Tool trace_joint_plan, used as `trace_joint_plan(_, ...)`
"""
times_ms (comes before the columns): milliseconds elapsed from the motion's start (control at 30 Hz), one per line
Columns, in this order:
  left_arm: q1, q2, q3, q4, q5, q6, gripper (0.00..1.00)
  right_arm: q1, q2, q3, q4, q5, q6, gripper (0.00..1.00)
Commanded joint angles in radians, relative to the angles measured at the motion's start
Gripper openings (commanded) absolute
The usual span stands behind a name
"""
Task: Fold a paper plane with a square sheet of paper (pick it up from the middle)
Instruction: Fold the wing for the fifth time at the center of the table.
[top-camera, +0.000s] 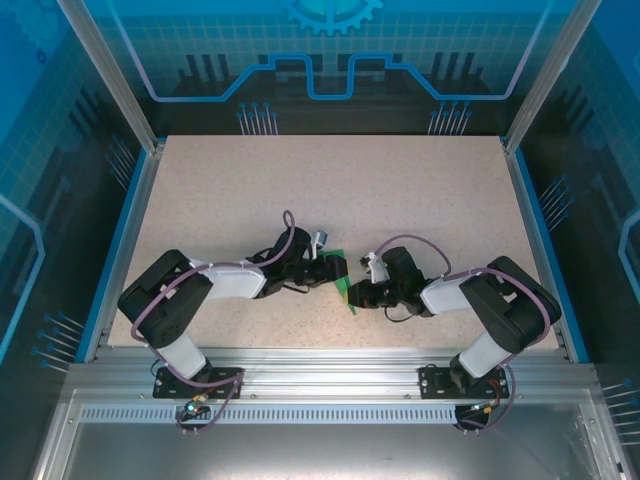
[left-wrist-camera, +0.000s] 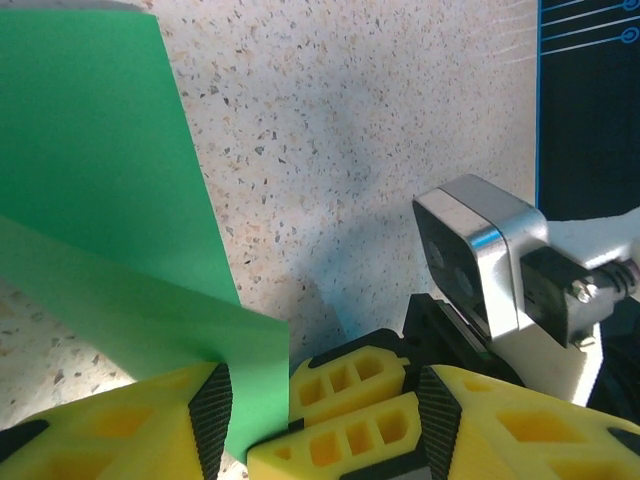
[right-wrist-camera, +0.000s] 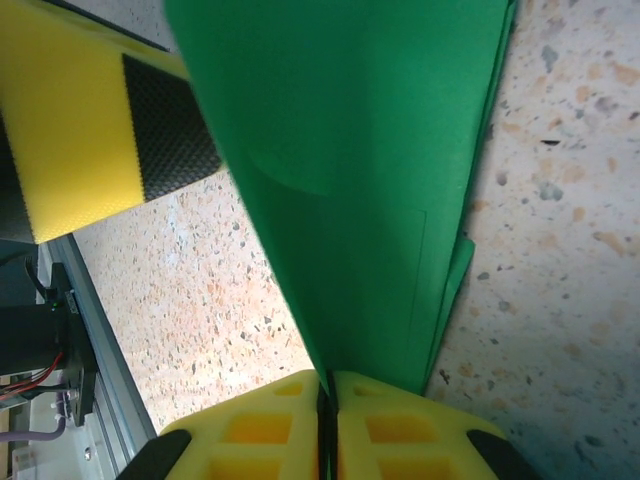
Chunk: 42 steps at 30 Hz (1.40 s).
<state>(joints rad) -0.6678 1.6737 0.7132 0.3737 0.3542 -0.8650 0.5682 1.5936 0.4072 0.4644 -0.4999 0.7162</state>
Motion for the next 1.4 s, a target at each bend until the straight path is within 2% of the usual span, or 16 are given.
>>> trace_joint_plan(0, -0.007, 0.026, 0.036, 0.017, 0.034, 0.007, 0.56, -0.013, 0.009, -0.011, -0.009, 0.016, 0.002, 0.12)
trace_joint_plan(433, -0.007, 0.062, 0.066, -0.033, 0.025, 0.027, 0.53, -0.009, -0.098, -0.008, -0.129, 0.057, -0.022, 0.21)
trace_joint_plan(633, -0.006, 0.065, 0.072, -0.038, 0.025, 0.027, 0.53, -0.007, -0.153, -0.007, -0.226, 0.094, -0.057, 0.22)
trace_joint_plan(767, -0.006, 0.065, 0.076, -0.042, 0.026, 0.029, 0.53, -0.005, -0.138, -0.002, -0.218, 0.079, -0.057, 0.22)
trace_joint_plan(1000, -0.006, 0.062, 0.077, -0.049, 0.028, 0.031, 0.53, 0.017, -0.173, 0.006, -0.237, 0.088, -0.06, 0.33)
trace_joint_plan(1200, -0.006, 0.062, 0.077, -0.049, 0.028, 0.031, 0.53, 0.036, -0.144, 0.047, -0.27, 0.099, -0.081, 0.31)
trace_joint_plan(1367, -0.006, 0.062, 0.078, -0.053, 0.031, 0.032, 0.53, 0.041, -0.13, 0.05, -0.271, 0.13, -0.077, 0.22)
